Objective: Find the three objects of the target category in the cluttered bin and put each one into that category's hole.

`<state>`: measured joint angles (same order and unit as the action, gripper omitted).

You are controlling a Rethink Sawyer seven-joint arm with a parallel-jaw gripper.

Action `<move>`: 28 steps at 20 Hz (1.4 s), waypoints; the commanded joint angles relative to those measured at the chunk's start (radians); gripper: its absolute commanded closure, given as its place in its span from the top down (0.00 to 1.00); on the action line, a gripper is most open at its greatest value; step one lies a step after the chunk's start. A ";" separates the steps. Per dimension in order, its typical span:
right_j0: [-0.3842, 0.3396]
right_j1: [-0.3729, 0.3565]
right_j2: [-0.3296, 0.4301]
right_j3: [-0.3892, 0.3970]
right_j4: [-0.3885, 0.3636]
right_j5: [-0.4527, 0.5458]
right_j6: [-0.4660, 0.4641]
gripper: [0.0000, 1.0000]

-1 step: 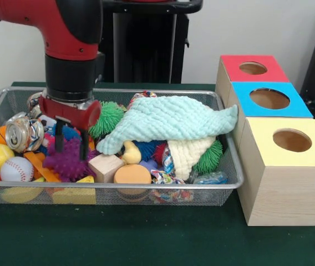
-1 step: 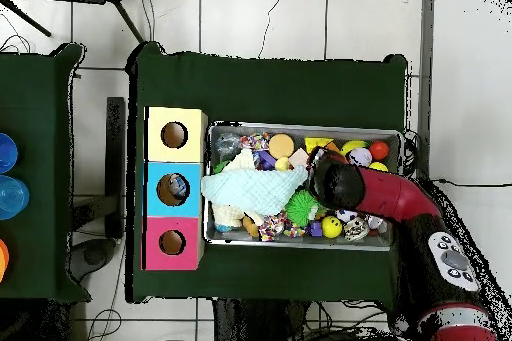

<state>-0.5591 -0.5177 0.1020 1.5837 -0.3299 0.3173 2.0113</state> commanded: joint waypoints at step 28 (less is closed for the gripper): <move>0.101 0.019 0.114 0.031 -0.142 0.009 0.007 1.00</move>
<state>-0.4979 -0.5732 0.1706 1.7008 -0.4469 0.3078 2.0113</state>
